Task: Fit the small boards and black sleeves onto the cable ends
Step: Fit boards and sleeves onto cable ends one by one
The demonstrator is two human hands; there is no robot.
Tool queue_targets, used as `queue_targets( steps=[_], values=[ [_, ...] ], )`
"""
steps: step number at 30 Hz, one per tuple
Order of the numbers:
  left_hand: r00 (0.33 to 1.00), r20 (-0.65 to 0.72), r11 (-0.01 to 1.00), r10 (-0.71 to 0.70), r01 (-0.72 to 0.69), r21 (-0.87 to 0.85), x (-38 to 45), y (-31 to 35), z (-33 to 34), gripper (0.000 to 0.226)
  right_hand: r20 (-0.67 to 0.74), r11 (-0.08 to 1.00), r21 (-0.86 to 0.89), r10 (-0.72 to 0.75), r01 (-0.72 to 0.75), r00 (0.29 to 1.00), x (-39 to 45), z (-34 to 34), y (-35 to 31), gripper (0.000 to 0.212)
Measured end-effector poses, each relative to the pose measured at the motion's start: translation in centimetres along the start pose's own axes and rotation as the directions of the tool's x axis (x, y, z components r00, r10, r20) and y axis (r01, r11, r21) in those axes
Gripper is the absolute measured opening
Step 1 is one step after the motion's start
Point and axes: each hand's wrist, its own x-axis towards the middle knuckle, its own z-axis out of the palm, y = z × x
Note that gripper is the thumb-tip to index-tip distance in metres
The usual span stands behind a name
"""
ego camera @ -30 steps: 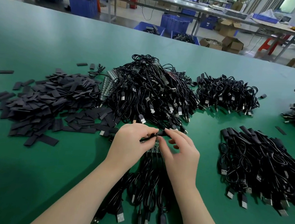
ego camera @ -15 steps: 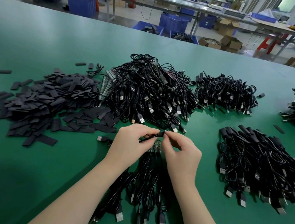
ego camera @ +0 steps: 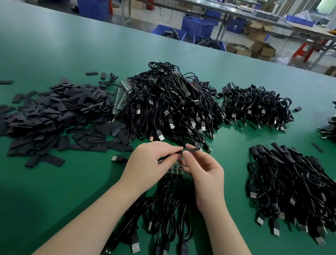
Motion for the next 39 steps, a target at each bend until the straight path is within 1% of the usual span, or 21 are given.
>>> queue_targets(
  steps=[2, 6, 12, 15, 20, 22, 29, 33, 37, 39],
  values=[
    [1.0, -0.024, 1.0, 0.012, -0.012, 0.027, 0.0, 0.1, 0.0, 0.02, -0.031, 1.0, -0.025, -0.006, 0.006, 0.999, -0.1, 0.1, 0.0, 0.014],
    [0.996, -0.085, 0.996, 0.026, -0.018, 0.085, -0.3, 0.2, 0.0, 0.018, -0.08, 1.0, 0.027, 0.011, -0.009, 0.997, -0.4, 0.5, 0.0, 0.01],
    [0.987, -0.139, 0.992, 0.081, -0.067, 0.105, -0.4, 0.3, 0.1, 0.011, -0.046, 1.0, 0.006, 0.014, -0.014, 0.999, -0.6, 0.9, -0.2, 0.013],
    [0.988, -0.14, 0.994, 0.072, -0.06, 0.09, -0.4, 0.2, 0.1, 0.01, -0.059, 0.999, -0.043, -0.02, 0.017, 0.998, -0.6, 0.9, -0.1, 0.013],
    [0.988, -0.151, 0.999, 0.012, -0.005, 0.045, -0.5, 0.5, 0.4, 0.01, -0.113, 0.997, -0.033, -0.072, 0.069, 0.991, -0.8, 1.3, 0.0, 0.019],
    [0.989, -0.145, 0.999, -0.001, 0.007, 0.039, -0.5, 0.5, 0.4, 0.009, -0.103, 0.996, -0.046, -0.083, 0.079, 0.991, -0.9, 1.4, -0.1, 0.021],
    [0.986, -0.161, 0.997, 0.031, -0.018, 0.077, -0.6, 0.7, 0.5, 0.01, -0.084, 0.996, -0.046, -0.079, 0.075, 0.993, -1.1, 1.6, -0.3, 0.02],
    [0.988, -0.152, 0.998, 0.018, -0.008, 0.067, -0.7, 0.8, 0.3, 0.008, -0.081, 0.996, -0.065, -0.067, 0.062, 0.994, -1.1, 1.7, -0.2, 0.016],
    [0.989, -0.143, 0.997, 0.029, -0.019, 0.072, -0.6, 1.1, 0.2, 0.012, -0.062, 0.992, -0.1, -0.078, 0.071, 0.995, -0.9, 1.6, -0.2, 0.02],
    [0.991, -0.127, 0.996, 0.03, -0.019, 0.084, -0.6, 1.1, 0.2, 0.01, -0.047, 0.992, -0.109, -0.076, 0.071, 0.996, -0.8, 1.5, -0.1, 0.018]
  ],
)
